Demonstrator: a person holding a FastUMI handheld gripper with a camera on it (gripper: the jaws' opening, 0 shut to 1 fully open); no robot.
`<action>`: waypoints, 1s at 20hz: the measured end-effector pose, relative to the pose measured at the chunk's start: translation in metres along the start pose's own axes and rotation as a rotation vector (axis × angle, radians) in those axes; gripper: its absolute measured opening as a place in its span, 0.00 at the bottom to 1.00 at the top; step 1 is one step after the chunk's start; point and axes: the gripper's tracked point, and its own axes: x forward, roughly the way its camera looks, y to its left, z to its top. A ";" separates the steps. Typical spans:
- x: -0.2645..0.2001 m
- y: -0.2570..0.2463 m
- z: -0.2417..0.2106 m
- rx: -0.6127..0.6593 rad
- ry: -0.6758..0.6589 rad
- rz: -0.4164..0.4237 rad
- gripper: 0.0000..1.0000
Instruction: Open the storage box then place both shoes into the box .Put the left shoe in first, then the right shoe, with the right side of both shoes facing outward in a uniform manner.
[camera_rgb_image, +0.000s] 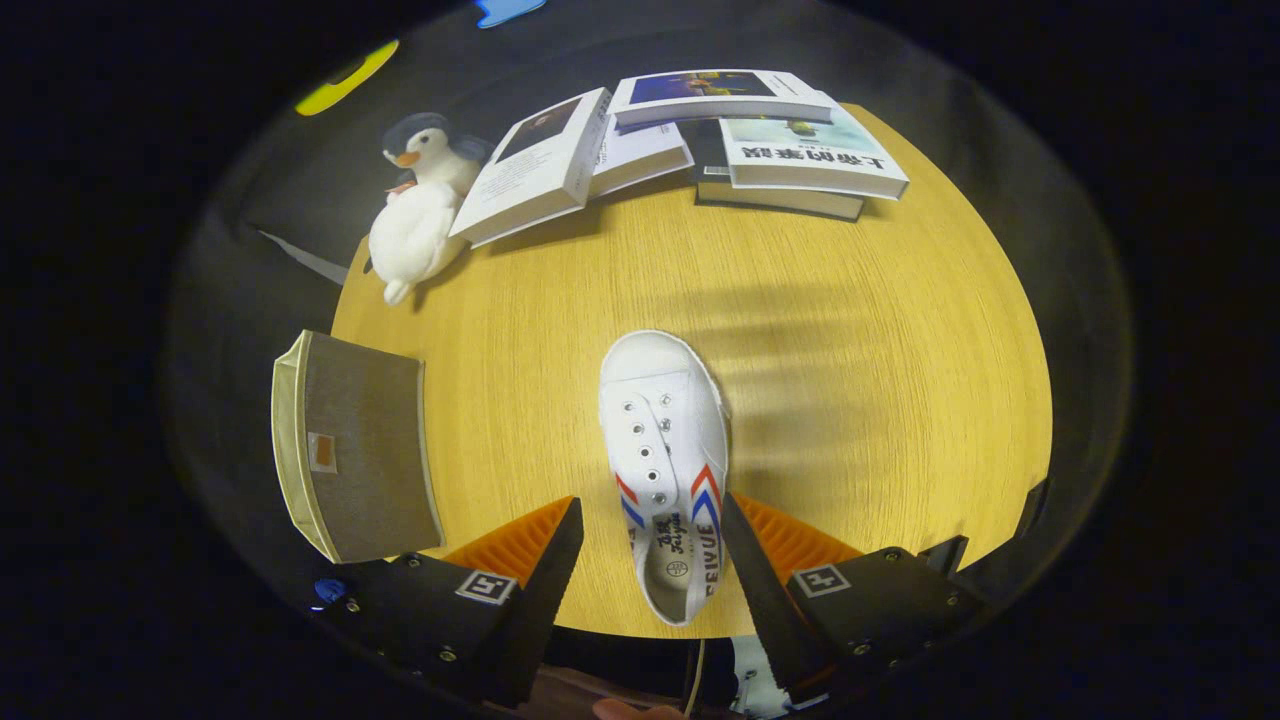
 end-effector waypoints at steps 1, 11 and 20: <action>0.005 -0.008 -0.003 0.006 0.006 -0.006 0.85; 0.052 -0.046 -0.030 -0.065 0.107 -0.059 0.84; 0.064 -0.039 -0.027 -0.181 0.136 -0.089 0.19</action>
